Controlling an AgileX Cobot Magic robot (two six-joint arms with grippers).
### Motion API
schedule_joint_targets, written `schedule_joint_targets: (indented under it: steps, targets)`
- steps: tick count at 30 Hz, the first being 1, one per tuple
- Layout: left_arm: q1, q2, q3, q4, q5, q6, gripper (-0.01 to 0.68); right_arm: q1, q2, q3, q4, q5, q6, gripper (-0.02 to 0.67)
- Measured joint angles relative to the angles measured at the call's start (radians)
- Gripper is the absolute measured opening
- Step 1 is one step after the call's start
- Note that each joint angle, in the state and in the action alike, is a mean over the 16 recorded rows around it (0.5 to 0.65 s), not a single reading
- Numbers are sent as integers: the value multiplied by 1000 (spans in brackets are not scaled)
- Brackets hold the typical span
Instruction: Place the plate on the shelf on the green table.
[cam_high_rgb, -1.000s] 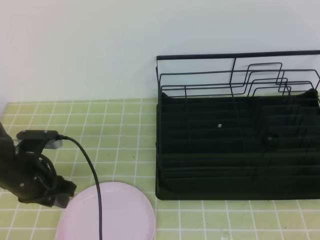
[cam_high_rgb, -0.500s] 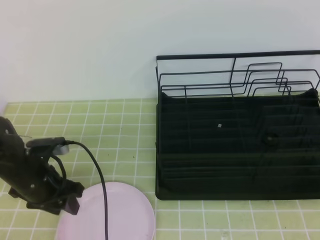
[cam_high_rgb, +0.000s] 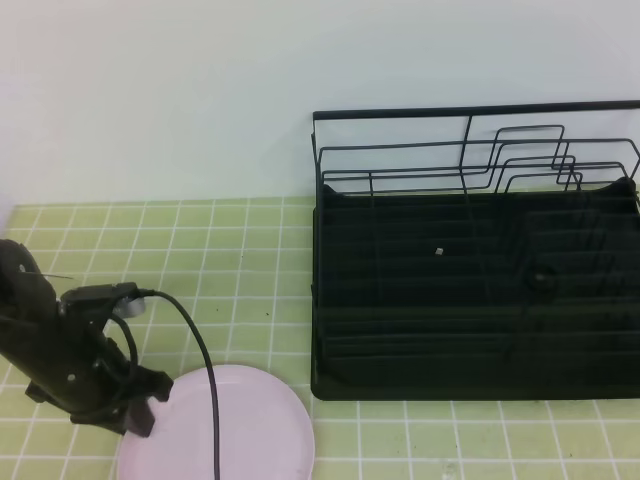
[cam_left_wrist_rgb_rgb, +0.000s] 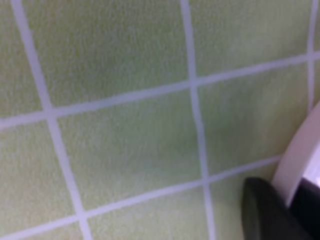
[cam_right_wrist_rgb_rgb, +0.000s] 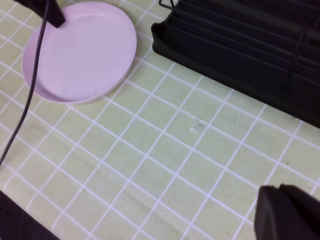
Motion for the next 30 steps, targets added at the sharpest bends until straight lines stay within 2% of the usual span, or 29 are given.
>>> schedule_joint_targets:
  steps: [6,9,20,30]
  targets:
    - [0,4,-15,10,19,5,43,0,1,0,-2,-3,0,-3]
    - [0,5,-32,10,39,6,14,0,1,0,0,-4,0,-3]
    - [0,-10,-156,18,148,2,2,0,0,0,-1,-1,0,-3]
    - [1,-121,-285,158,226,-83,2,0,0,0,-3,12,0,-3]
